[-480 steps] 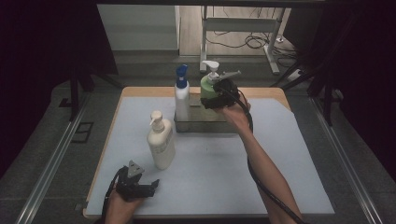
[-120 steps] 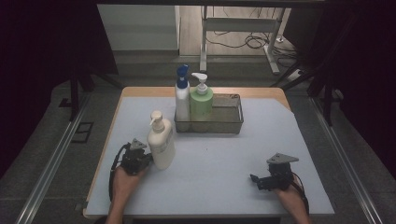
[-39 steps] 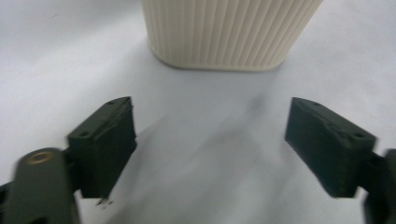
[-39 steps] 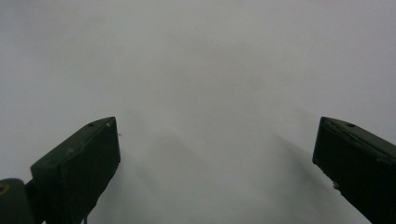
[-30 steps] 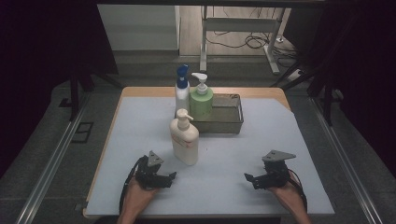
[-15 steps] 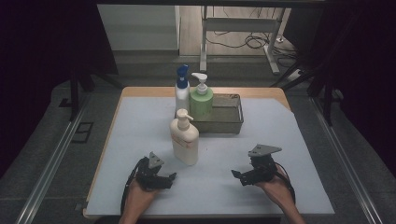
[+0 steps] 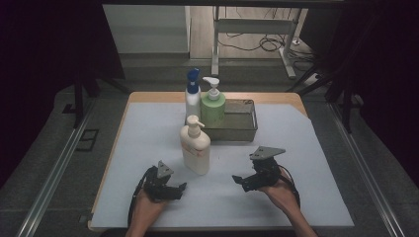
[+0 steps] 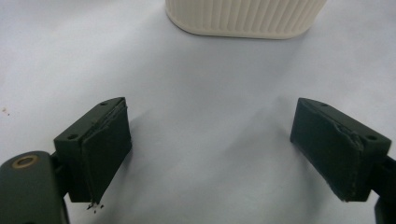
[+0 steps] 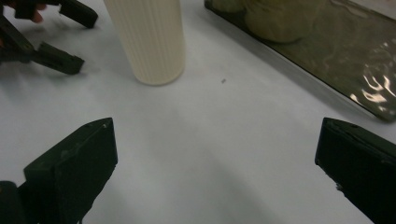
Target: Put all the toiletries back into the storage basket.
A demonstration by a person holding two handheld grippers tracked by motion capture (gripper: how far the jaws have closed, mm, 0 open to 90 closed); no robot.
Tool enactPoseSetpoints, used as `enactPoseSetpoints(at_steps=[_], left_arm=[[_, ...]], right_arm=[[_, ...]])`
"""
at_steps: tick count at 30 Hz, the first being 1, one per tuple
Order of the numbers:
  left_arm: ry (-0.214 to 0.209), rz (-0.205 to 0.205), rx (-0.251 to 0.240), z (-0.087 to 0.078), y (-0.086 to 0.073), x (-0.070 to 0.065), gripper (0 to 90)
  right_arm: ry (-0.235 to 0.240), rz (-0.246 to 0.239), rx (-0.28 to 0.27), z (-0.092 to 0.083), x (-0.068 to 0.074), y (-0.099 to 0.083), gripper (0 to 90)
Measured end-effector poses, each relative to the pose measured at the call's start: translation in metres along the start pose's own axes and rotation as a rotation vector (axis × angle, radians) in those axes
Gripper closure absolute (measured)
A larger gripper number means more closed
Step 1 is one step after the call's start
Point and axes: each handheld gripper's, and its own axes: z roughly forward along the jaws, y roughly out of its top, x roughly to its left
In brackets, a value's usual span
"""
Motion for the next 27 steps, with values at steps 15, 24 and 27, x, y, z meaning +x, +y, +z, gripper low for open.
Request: enactPoseSetpoints(at_steps=[15, 24, 27], left_arm=[[0.0, 0.002, -0.001, 0.0, 0.0, 0.0, 12.0], [-0.001, 0.002, 0.0, 0.0, 0.0, 0.0, 12.0], [-0.001, 0.002, 0.0, 0.0, 0.0, 0.0, 12.0]], right_arm=[[0.045, -0.002, -0.025, 0.02, 0.019, 0.028, 0.0], [0.035, -0.039, -0.026, 0.029, 0.031, 0.049, 2.8], [0.042, -0.036, -0.032, 0.032, 0.033, 0.055, 3.0]])
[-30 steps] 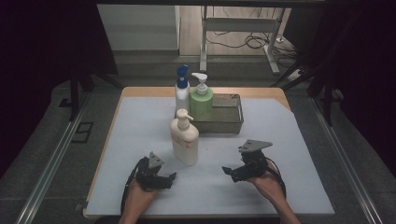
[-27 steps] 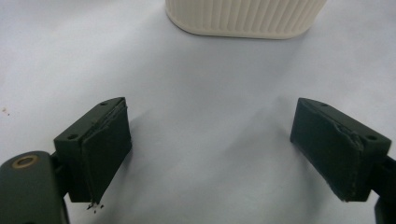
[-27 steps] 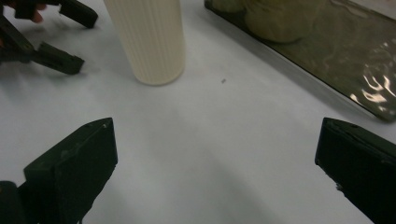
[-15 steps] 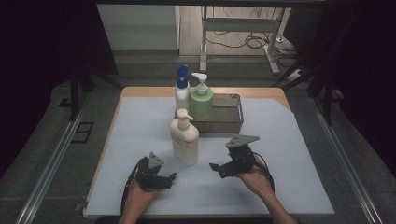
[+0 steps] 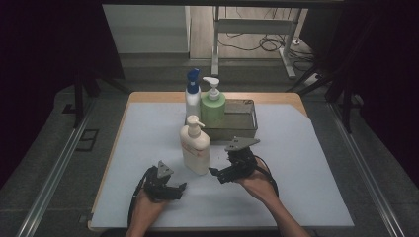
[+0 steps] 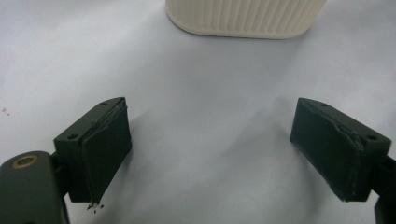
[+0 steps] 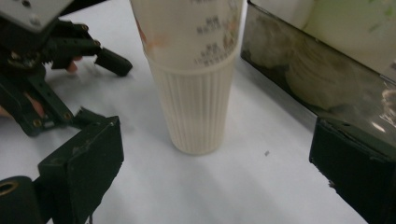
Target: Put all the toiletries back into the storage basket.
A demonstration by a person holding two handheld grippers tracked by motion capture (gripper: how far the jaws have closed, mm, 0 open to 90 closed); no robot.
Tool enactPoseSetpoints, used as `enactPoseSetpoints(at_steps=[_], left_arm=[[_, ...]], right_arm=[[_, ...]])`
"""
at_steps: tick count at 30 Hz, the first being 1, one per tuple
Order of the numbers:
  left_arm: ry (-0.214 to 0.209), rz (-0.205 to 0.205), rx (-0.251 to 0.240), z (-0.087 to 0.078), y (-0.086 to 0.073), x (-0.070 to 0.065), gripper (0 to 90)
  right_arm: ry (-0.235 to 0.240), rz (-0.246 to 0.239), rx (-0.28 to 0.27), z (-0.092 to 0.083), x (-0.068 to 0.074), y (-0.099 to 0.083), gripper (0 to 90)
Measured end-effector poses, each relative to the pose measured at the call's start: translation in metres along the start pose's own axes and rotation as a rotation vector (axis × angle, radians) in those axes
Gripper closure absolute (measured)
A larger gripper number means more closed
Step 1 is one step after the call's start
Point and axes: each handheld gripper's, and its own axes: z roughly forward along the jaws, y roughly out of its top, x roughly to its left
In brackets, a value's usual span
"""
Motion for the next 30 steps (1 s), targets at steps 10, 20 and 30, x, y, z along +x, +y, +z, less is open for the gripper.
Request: enactPoseSetpoints(at_steps=[10, 20, 30], left_arm=[[0.0, 0.0, 0.0, 0.0, 0.0, 0.0, 12.0], [-0.001, -0.001, 0.001, 0.0, 0.0, 0.0, 12.0], [-0.002, -0.001, 0.001, 0.0, 0.0, 0.0, 12.0]], right_arm=[[0.001, -0.014, -0.017, 0.013, 0.01, 0.024, 7.8], [-0.02, -0.003, -0.024, 0.027, 0.017, 0.045, 12.9], [-0.05, 0.032, -0.015, 0.041, 0.02, 0.057, 22.9]])
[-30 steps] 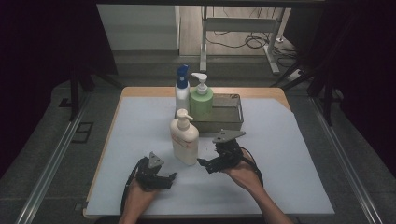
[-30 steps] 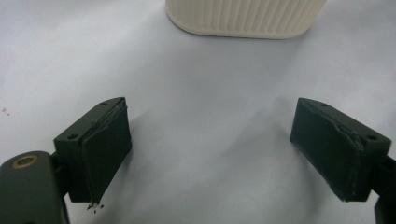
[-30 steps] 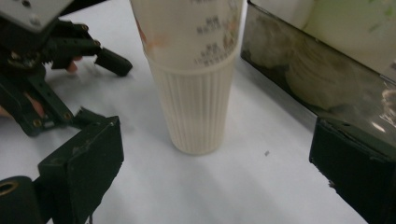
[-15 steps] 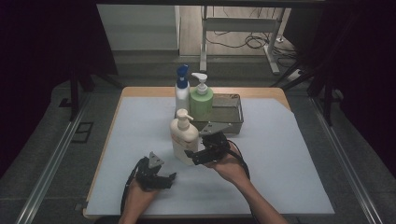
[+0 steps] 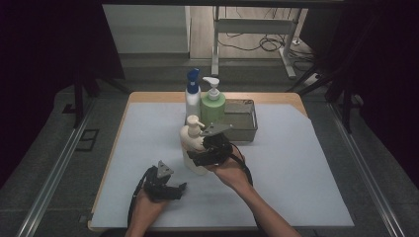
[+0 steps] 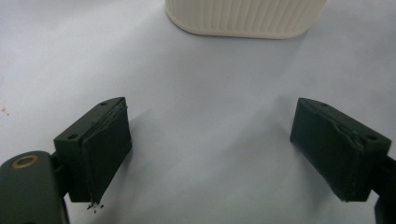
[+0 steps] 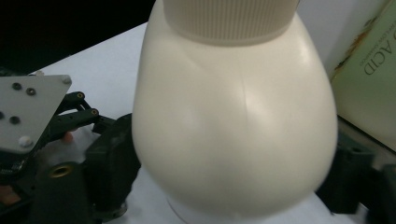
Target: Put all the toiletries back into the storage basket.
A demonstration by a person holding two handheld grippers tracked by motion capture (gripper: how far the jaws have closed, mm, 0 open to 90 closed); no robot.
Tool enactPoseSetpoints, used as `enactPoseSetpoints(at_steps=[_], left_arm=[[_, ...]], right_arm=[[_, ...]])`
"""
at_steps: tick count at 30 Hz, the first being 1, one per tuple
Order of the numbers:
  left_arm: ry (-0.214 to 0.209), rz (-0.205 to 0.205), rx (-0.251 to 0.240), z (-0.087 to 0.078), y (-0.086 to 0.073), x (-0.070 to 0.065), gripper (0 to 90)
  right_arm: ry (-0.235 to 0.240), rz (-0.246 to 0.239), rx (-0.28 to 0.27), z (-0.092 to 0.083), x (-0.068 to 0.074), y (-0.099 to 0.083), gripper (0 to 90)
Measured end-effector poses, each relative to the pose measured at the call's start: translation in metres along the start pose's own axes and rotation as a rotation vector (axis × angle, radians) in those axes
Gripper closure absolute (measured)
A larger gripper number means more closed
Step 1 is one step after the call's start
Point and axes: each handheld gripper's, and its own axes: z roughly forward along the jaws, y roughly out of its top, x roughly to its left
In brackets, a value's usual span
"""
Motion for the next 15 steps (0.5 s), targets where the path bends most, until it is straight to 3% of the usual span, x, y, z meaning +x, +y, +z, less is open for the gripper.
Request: enactPoseSetpoints(at_steps=[4, 7, 15], left_arm=[[0.0, 0.001, 0.0, 0.0001, 0.0, 0.0001, 12.0], [0.0, 0.0, 0.0, 0.0001, 0.0, 0.0001, 12.0], [0.0, 0.0, -0.001, 0.0001, 0.0, 0.0, 12.0]], right_arm=[[0.003, 0.013, 0.001, 0.0024, 0.0014, 0.0041, 30.1], [-0.026, -0.006, 0.014, 0.0045, 0.0035, 0.0059, 33.8], [-0.019, -0.009, 0.034, 0.0024, 0.0014, 0.0075, 36.1]])
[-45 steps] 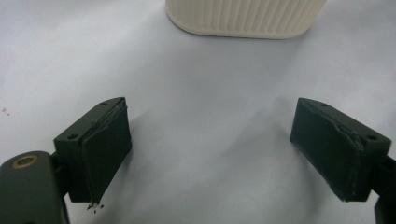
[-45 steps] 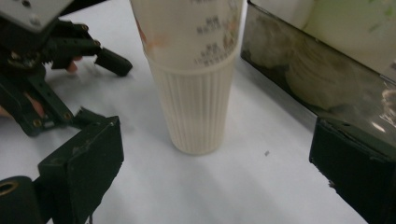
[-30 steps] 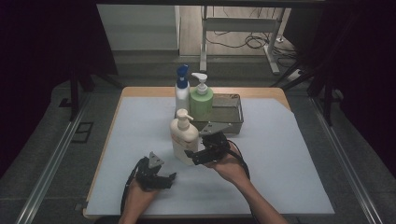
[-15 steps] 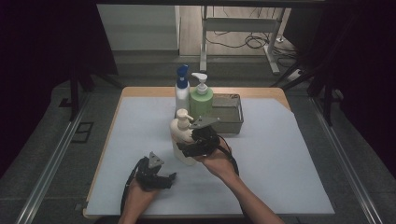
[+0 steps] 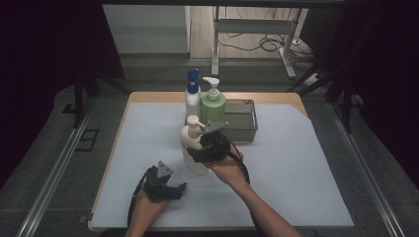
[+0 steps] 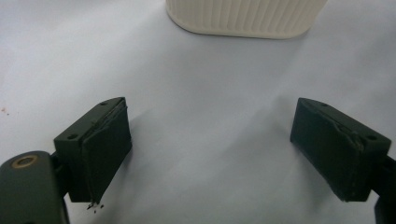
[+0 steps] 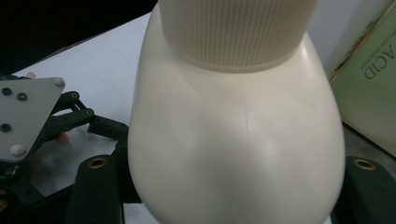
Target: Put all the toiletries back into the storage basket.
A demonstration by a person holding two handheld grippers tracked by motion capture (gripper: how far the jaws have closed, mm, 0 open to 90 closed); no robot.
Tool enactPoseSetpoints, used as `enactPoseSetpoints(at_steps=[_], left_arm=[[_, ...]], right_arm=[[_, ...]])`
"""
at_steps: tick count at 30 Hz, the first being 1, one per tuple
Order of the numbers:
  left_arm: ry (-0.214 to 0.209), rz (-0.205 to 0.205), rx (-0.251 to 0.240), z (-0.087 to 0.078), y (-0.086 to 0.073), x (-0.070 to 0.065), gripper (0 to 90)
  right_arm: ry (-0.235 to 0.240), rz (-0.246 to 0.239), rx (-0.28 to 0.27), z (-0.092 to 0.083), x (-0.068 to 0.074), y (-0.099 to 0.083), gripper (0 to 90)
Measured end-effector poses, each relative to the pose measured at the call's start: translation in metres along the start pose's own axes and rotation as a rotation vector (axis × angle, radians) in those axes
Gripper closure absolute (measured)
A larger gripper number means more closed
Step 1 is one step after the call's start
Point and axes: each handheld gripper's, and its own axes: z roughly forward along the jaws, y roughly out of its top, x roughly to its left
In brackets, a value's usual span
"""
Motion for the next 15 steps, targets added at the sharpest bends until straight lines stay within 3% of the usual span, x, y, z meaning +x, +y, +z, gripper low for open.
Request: enactPoseSetpoints(at_steps=[11, 15], left_arm=[[0.002, -0.006, -0.002, 0.0, 0.0, 0.0, 12.0], [0.0, -0.004, -0.003, 0.0, 0.0, 0.0, 12.0]], right_arm=[[0.014, -0.04, 0.047, -0.013, 0.0, 0.002, 36.7], [0.019, -0.033, 0.047, -0.021, -0.004, 0.001, 36.8]])
